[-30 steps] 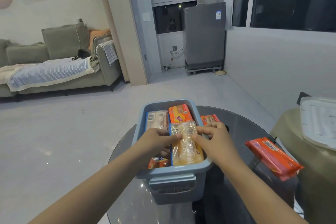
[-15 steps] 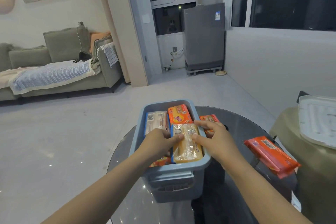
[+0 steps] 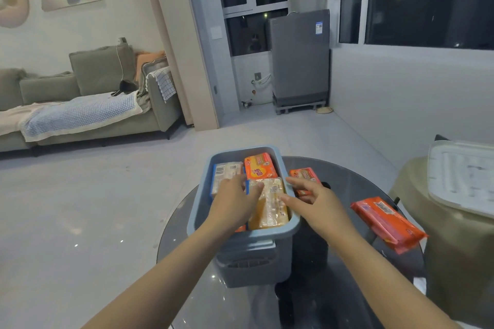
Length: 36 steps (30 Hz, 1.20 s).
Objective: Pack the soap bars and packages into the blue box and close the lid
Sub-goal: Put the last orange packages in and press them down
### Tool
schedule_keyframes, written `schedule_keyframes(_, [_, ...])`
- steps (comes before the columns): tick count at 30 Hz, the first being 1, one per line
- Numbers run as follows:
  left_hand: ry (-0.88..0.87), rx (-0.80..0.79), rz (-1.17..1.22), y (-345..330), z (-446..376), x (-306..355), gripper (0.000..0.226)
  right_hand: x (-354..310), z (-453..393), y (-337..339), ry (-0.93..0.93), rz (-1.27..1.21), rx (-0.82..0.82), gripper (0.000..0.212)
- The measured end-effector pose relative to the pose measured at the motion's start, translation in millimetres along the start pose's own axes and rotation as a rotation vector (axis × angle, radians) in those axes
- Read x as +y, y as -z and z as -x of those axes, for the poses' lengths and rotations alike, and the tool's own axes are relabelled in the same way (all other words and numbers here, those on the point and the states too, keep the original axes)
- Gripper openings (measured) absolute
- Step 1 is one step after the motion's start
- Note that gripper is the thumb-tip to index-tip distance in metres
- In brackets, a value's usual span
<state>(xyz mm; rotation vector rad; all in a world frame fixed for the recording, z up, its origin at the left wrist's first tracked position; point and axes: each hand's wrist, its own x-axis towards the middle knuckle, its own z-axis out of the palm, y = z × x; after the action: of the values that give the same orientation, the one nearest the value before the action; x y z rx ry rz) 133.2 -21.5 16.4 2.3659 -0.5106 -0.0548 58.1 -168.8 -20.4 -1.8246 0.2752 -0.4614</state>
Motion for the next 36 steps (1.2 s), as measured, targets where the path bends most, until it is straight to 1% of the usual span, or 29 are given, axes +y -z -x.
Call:
schedule_keyframes(3, [-0.097,0.159,0.055,-8.8,8.0,14.5,0.045,1.9,2.8,15.1,0.004,-0.005,0.047,0.035])
schedule_keyframes(6, [-0.215,0.218,0.113,-24.9,17.9,34.3,0.034,7.4,2.4,38.6,0.006,-0.013,0.133,0.023])
schedule_keyframes(8, [-0.287,0.193,0.182,-38.1,22.3,50.2,0.029,15.1,-0.2,56.4,-0.005,-0.046,0.18,0.02])
schedule_keyframes(12, [-0.309,0.115,0.274,-67.2,24.7,75.7,0.026,35.4,-1.1,87.5,-0.076,-0.069,0.229,0.022])
schedule_keyframes(16, [-0.29,0.036,0.317,-96.9,20.7,89.3,0.026,54.1,4.2,112.9,-0.086,0.061,0.255,0.013])
schedule_keyframes(19, [-0.227,0.02,0.338,-120.8,12.4,92.9,0.024,68.6,4.4,128.0,-0.139,0.214,0.256,0.008])
schedule_keyframes(20, [-0.186,0.014,0.342,-129.3,8.2,93.0,0.023,73.4,3.3,131.4,-0.182,0.278,0.245,0.011])
schedule_keyframes(22, [-0.079,0.003,0.334,-146.5,-3.5,89.8,0.021,82.5,-1.2,135.1,-0.269,0.393,0.225,0.03])
schedule_keyframes(24, [0.043,0.017,0.307,-163.2,-17.8,84.2,0.028,88.9,-7.3,137.5,-0.317,0.496,0.221,0.049])
schedule_keyframes(26, [0.15,0.07,0.235,-178.0,-32.9,76.7,0.035,96.3,-14.0,139.8,-0.334,0.644,0.198,0.06])
schedule_keyframes(28, [0.236,0.13,0.162,-190.8,-48.1,69.5,0.041,103.9,-21.0,143.3,-0.366,0.771,0.158,0.063])
schedule_keyframes(31, [0.339,0.179,0.146,-206.4,-69.1,62.1,0.055,112.9,-30.8,150.1,-0.446,0.871,0.064,0.064])
schedule_keyframes(34, [0.434,0.22,0.168,-219.1,-91.2,58.4,0.07,118.6,-37.0,156.2,-0.473,0.872,-0.029,0.059])
schedule_keyframes(36, [0.493,0.241,0.158,-223.8,-105.9,55.3,0.077,121.8,-38.7,158.6,-0.473,0.847,-0.043,0.058])
